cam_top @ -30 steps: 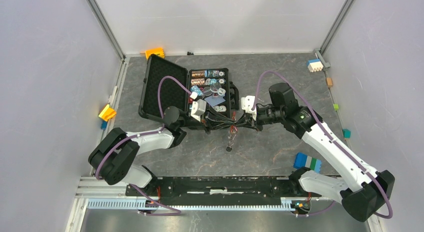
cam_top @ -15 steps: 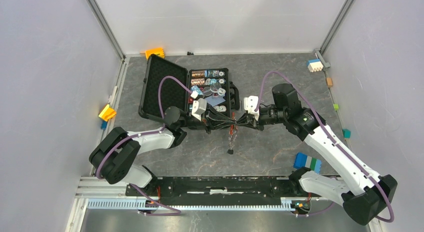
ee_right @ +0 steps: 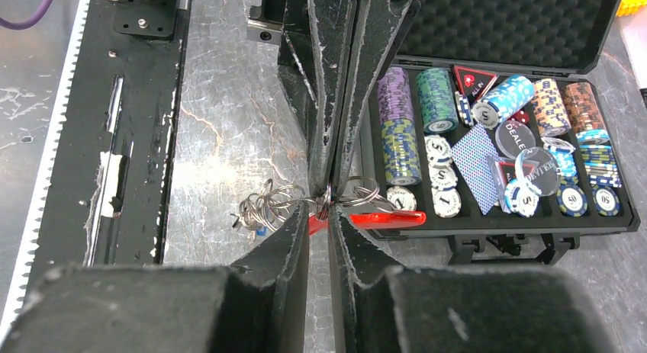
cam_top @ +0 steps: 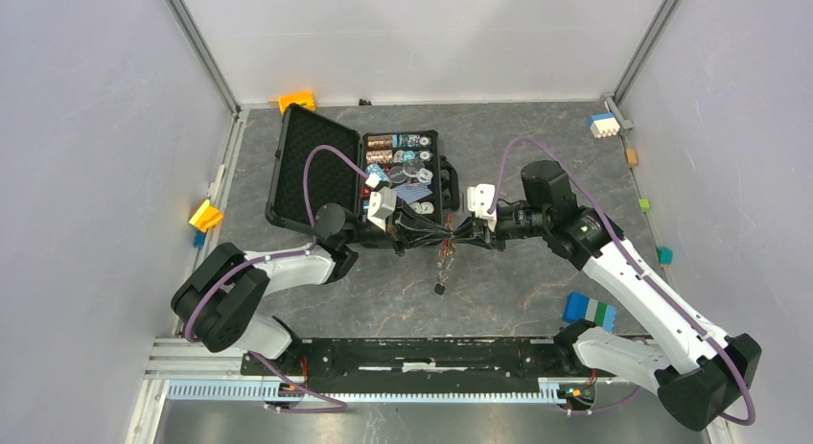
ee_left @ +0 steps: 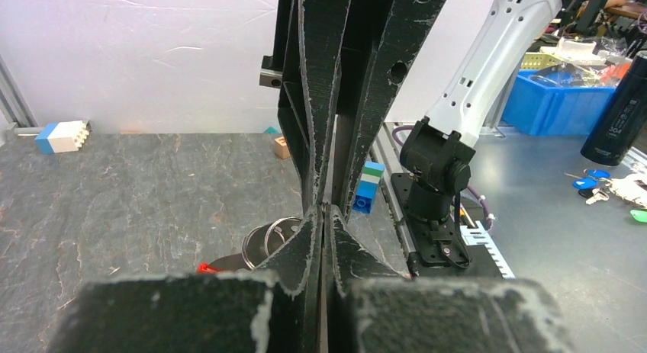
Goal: Put the keys on the keyring
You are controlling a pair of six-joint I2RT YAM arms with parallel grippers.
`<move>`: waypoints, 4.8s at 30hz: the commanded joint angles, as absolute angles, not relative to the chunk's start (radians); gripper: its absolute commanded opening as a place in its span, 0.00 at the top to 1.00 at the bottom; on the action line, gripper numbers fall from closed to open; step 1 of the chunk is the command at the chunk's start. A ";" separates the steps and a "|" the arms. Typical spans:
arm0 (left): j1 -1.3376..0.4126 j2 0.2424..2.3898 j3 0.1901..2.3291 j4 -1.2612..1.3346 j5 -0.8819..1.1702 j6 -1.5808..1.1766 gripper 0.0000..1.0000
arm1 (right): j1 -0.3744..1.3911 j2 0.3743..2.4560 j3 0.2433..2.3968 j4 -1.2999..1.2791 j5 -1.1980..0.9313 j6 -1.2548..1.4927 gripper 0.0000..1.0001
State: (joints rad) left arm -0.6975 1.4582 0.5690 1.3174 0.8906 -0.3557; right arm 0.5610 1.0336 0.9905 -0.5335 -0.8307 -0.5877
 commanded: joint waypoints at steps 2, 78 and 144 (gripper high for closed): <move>-0.697 1.457 0.581 1.373 0.867 -0.389 0.98 | 0.560 1.031 0.986 -0.504 -0.854 -0.576 0.82; -0.637 1.331 0.632 0.822 1.043 0.185 0.71 | 0.850 1.259 1.298 -0.814 -0.262 -0.683 1.00; -0.665 1.398 0.595 1.312 0.988 -0.324 0.98 | 0.611 1.078 1.081 -0.704 -0.760 -0.668 0.52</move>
